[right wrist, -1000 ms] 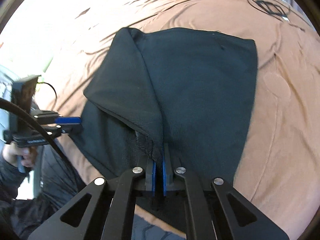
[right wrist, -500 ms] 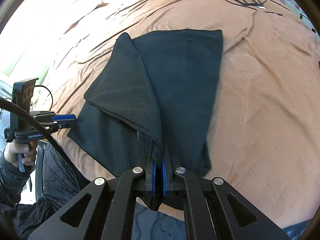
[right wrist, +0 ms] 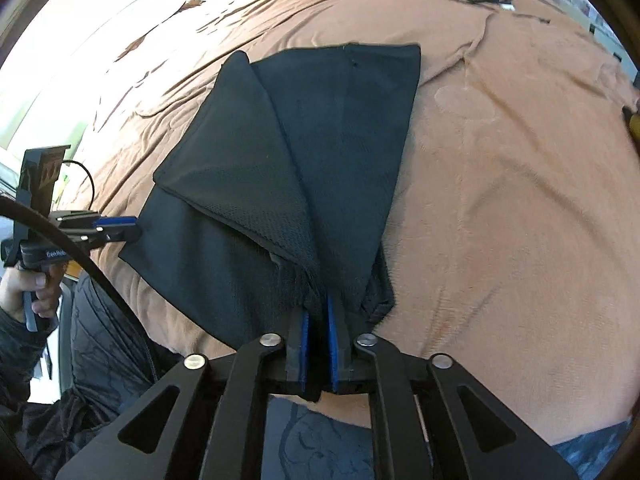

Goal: Fold small clothes

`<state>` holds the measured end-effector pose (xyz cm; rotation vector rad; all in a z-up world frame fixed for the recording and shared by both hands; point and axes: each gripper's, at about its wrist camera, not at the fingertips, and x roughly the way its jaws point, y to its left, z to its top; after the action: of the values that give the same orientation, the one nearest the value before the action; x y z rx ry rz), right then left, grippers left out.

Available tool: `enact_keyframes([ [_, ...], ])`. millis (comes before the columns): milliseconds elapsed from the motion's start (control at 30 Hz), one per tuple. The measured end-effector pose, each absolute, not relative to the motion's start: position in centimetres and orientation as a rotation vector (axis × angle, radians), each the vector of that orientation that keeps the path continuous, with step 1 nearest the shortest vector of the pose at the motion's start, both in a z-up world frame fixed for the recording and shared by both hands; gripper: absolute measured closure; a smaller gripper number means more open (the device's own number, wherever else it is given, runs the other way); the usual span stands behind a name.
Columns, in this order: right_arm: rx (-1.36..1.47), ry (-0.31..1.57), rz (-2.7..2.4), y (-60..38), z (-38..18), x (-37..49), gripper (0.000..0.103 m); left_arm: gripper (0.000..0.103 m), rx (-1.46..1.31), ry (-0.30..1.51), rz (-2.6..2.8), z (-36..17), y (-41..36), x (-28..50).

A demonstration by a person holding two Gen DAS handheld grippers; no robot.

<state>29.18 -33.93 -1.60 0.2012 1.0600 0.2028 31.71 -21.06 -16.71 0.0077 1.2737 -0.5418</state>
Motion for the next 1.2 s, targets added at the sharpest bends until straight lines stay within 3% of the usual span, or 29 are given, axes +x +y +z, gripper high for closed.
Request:
enact_keyframes([
  [67, 0.159, 1.036, 0.185, -33.5, -0.3, 29.0, 0.064, 0.078, -0.016, 1.256, -0.544, -16.2, -20.5, 32.0],
  [100, 0.128, 1.014, 0.163, -33.2, 0.4, 28.9, 0.045, 0.078, -0.025, 1.251, -0.540, -16.1, -20.3, 32.3],
  [133, 0.103, 0.996, 0.154, -32.8, 1.0, 28.9, 0.041, 0.078, -0.037, 1.247, -0.537, -16.0, -20.0, 32.6],
  [700, -0.198, 0.996, 0.358, -20.9, 1.3, 34.0, 0.042, 0.079, -0.118, 1.259, -0.534, -16.7, -17.2, 34.0],
  [833, -0.246, 1.012, 0.411, -19.0, 0.6, 35.3, 0.053, 0.079, -0.137, 1.262, -0.517, -16.6, -15.9, 34.1],
  [1067, -0.332, 1.034, 0.457, -16.3, -1.3, 37.8, 0.061, 0.079, -0.168, 1.266, -0.507, -16.6, -14.7, 34.0],
  [1200, -0.365, 1.079, 0.434, -15.5, -3.5, 39.6, 0.080, 0.079, -0.176, 1.268, -0.504, -16.6, -14.6, 34.3],
])
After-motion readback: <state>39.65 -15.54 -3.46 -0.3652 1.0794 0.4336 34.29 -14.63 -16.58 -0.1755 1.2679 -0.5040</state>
